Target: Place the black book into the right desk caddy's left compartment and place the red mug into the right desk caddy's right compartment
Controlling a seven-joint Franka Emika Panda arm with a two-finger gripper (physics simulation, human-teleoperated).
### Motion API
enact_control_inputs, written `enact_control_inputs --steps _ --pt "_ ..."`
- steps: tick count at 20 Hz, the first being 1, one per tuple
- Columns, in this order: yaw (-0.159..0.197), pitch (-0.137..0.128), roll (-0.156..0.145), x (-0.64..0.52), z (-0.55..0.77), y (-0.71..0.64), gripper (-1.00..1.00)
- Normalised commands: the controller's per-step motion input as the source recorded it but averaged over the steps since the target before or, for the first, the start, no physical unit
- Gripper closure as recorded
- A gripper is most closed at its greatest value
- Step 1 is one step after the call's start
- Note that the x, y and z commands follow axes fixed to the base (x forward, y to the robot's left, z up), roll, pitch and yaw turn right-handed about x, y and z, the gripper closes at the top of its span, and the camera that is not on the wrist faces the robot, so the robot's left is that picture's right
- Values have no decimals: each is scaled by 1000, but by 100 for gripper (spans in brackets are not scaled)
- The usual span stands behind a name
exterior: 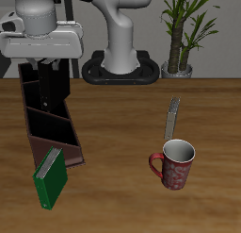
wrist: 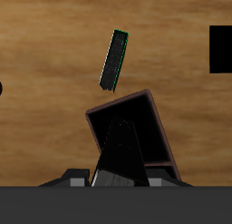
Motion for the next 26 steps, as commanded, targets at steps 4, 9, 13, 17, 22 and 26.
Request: enact_control_inputs --steps 4,9,13,17,22,26 --pt "3 25 -18 152 -53 -154 100" --pt "5 17 -22 117 -73 -218 100" --pt "-10 19 -6 41 -143 -36 100" --pt "21 16 52 29 -194 208 100" --pt "17 19 11 69 -136 78 100" --pt "-9 7 -5 43 -95 -16 100"
